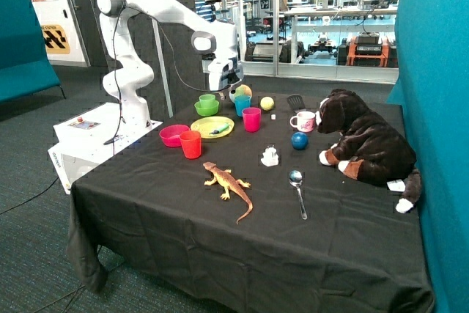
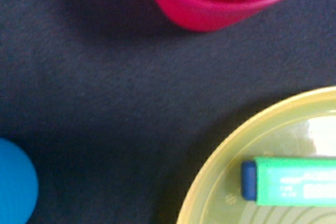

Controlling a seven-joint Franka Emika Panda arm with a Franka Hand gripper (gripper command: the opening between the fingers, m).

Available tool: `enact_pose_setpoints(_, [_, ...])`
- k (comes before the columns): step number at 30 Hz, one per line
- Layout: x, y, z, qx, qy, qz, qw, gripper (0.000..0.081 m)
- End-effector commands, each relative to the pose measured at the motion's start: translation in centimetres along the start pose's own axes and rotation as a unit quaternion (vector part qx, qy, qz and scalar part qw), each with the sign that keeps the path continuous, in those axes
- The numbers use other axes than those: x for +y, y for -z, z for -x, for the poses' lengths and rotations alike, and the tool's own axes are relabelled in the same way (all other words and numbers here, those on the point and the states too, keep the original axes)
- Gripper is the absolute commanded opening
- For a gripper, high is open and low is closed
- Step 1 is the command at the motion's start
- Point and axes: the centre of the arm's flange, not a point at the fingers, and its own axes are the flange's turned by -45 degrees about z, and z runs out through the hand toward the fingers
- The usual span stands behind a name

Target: Match the cups with the appropriate bowls

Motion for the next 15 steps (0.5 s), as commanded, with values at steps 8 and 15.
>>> enact_pose_setpoints(8, [2.2,-0.1,-3.2,0.0004,-0.018,-0.00031,0.9998,0.0587])
enact_pose_setpoints(15, [2.5,-0.7,-3.8,0.0004,-0.019,-0.00031,0.9998,0.0583])
